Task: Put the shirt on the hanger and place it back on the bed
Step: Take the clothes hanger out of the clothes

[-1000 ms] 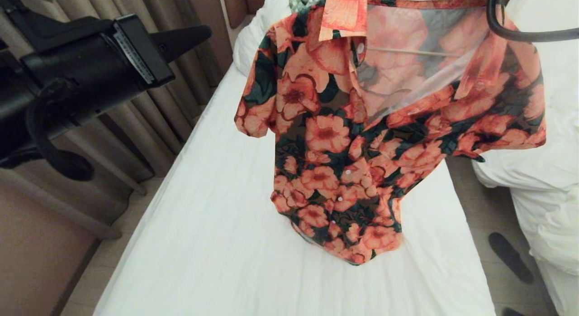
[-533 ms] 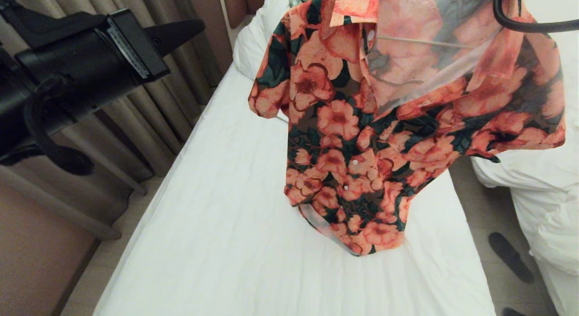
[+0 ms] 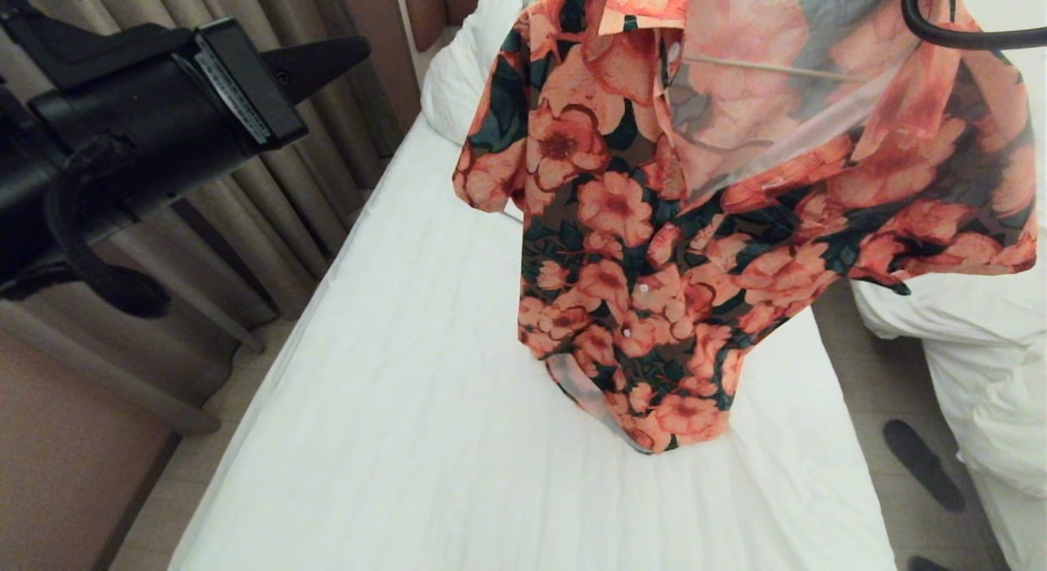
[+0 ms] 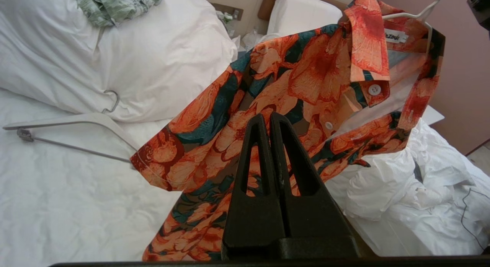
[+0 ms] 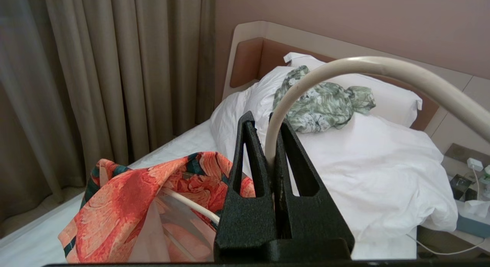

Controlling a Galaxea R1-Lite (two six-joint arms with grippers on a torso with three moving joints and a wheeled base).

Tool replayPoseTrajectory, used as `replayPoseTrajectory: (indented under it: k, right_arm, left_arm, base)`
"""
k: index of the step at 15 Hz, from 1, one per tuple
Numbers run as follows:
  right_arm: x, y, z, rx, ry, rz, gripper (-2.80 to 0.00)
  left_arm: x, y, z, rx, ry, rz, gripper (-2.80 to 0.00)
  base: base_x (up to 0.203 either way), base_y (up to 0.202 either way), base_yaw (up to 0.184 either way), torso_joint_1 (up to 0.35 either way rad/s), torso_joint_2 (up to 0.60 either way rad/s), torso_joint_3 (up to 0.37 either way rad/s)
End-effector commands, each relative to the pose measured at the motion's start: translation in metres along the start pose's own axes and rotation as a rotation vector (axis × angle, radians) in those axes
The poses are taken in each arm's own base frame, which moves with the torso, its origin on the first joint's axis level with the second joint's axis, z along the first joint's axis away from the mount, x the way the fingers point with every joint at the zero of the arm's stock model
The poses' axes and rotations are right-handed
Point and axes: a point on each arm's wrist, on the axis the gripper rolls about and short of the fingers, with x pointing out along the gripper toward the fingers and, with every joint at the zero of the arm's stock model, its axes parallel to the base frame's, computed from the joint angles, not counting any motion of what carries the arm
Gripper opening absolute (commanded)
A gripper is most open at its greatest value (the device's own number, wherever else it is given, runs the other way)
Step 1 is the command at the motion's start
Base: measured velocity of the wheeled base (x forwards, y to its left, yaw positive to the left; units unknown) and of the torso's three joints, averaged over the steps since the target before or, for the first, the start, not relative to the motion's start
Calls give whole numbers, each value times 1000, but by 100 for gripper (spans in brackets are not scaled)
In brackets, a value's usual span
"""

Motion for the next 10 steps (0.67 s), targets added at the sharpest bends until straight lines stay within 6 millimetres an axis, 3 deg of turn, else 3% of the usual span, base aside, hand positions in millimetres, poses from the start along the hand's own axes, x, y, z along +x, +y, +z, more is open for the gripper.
replayPoseTrajectory:
  k: [1,10]
  right_arm:
    - [0,0,0,-4,0,0,-280]
    - [2,2,-3,-2,8,2,-280]
  left_arm:
    - [0,0,0,-1,-2,-1,-280]
    - [2,0,-2,-2,3,-6,-280]
  base:
    - [0,0,0,0,0,0]
    - [0,0,0,0,0,0]
